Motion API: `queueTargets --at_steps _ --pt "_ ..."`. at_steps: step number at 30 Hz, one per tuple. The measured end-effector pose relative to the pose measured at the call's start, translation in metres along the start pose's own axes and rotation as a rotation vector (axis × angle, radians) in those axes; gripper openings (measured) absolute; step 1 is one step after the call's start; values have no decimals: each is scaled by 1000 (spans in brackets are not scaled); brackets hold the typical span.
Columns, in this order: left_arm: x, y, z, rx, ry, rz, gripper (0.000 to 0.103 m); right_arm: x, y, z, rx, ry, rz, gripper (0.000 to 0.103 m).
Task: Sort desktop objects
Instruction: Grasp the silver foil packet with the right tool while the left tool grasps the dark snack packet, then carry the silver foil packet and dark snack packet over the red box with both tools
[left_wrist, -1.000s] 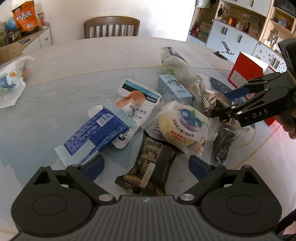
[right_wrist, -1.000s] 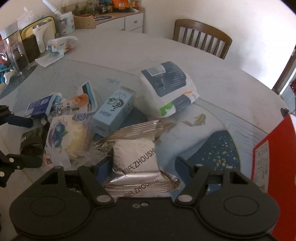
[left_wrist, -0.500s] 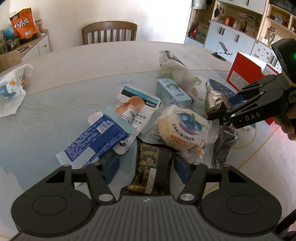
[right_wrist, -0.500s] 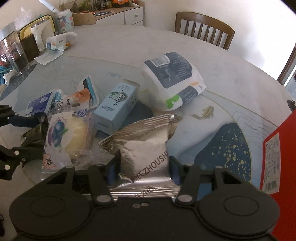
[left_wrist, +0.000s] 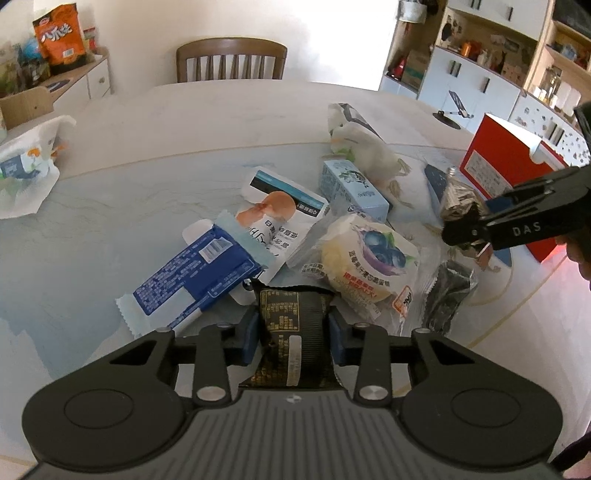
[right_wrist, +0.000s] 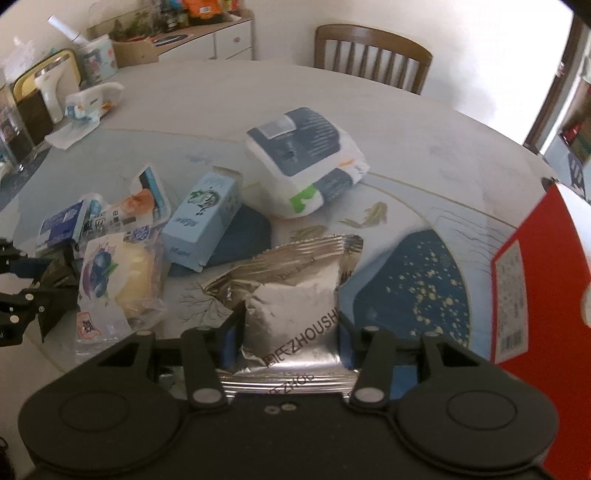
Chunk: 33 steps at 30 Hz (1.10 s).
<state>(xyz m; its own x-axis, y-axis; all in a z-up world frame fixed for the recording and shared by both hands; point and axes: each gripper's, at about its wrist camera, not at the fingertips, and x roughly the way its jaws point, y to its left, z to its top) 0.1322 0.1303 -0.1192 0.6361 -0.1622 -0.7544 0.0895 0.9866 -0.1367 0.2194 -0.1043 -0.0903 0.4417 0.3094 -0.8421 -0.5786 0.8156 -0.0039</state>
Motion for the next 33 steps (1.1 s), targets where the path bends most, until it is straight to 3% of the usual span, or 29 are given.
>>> queueTargets --at_steps 10,33 --pt "-13 -2 -1 -20 -23 -5 35 -20 -7 -10 60 5 -7 49" --pt "-63 -22 2 -53 -97 -32 35 -91 -3 -26 133 -110 55 49"
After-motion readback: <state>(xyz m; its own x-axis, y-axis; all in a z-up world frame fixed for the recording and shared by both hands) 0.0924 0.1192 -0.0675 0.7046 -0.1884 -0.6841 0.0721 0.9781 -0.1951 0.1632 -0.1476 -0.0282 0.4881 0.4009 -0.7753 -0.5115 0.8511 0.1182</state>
